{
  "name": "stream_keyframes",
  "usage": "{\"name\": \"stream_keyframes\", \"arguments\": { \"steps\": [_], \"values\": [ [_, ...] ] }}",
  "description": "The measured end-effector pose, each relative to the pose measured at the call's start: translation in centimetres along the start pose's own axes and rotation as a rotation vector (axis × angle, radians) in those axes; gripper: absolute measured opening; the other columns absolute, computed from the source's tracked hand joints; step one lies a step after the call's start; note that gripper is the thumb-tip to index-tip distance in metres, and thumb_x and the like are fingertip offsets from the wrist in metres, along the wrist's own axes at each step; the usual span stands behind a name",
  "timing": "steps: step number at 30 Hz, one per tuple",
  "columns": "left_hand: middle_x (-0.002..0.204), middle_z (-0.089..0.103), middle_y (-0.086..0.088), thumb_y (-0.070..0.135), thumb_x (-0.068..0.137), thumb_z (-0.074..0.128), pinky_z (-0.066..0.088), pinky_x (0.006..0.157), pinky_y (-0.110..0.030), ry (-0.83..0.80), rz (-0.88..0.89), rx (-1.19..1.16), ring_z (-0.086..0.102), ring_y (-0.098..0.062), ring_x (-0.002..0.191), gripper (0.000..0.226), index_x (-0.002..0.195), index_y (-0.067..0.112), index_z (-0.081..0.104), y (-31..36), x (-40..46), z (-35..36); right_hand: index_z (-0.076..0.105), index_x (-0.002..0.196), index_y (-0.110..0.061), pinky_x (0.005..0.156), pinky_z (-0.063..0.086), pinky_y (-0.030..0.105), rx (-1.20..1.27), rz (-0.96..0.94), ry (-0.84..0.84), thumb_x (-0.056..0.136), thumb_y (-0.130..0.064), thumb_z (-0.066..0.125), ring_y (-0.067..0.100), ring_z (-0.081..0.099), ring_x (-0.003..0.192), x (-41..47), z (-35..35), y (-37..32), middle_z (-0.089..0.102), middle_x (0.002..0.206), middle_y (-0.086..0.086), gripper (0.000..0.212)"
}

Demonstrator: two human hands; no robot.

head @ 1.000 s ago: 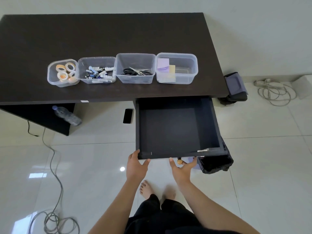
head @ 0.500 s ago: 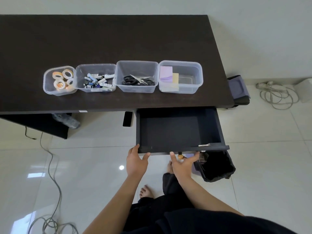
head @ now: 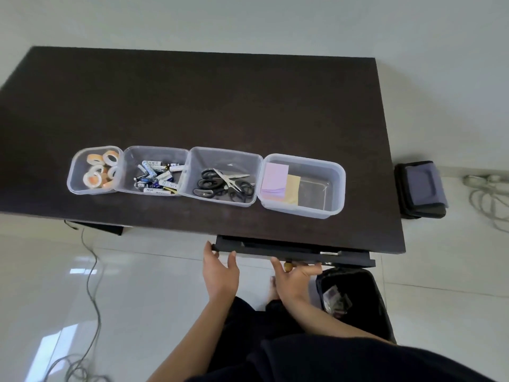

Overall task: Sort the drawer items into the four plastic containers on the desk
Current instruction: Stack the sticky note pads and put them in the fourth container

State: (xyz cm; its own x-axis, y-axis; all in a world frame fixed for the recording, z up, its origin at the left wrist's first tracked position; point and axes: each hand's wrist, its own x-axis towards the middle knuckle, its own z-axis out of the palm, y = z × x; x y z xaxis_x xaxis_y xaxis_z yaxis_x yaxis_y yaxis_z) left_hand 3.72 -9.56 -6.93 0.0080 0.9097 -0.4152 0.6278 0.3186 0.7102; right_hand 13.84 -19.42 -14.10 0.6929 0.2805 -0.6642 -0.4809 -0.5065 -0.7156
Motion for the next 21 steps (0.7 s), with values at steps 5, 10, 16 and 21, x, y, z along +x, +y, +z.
{"name": "stream_keyframes", "arguments": {
  "steps": [5,10,16,21],
  "values": [
    [0.131,0.056,-0.003,0.018,0.086,0.067,0.047,0.1,-0.039,0.036,-0.018,-0.08,0.054,-0.02,0.122,0.055,0.134,0.014,0.041,1.0,1.3,0.8,0.011,0.128,0.009,0.062,0.04,0.0,-0.104,-0.113,0.037,0.072,-0.024,0.081,0.004,0.05,0.064,0.3,-0.3,-2.9,0.051,0.072,-0.001,0.095],
    [0.127,0.057,-0.007,0.016,0.081,0.073,0.041,0.089,-0.026,0.02,-0.042,-0.126,0.057,-0.019,0.116,0.057,0.129,0.008,0.043,1.9,1.7,1.3,0.017,0.104,-0.016,0.067,0.04,0.023,-0.024,-0.143,0.155,0.076,-0.012,0.075,0.019,0.05,0.067,0.9,0.5,-6.3,0.052,0.079,0.004,0.064],
    [0.127,0.058,-0.009,0.022,0.082,0.072,0.041,0.09,-0.026,-0.026,-0.024,-0.104,0.055,-0.019,0.119,0.061,0.132,0.008,0.04,1.1,2.0,0.7,0.012,0.1,-0.017,0.071,0.037,0.025,-0.02,-0.128,0.166,0.079,-0.012,0.072,0.02,0.048,0.071,0.0,0.3,-7.3,0.052,0.083,0.005,0.063],
    [0.128,0.056,-0.008,0.028,0.084,0.069,0.042,0.091,-0.028,-0.095,0.014,-0.061,0.054,-0.021,0.12,0.065,0.137,0.011,0.035,0.9,1.7,0.3,0.012,0.13,-0.005,0.077,0.042,0.029,0.002,-0.077,0.164,0.081,-0.014,0.071,0.022,0.058,0.085,-0.8,-0.1,-7.9,0.056,0.093,0.002,0.077]
  ]
}}
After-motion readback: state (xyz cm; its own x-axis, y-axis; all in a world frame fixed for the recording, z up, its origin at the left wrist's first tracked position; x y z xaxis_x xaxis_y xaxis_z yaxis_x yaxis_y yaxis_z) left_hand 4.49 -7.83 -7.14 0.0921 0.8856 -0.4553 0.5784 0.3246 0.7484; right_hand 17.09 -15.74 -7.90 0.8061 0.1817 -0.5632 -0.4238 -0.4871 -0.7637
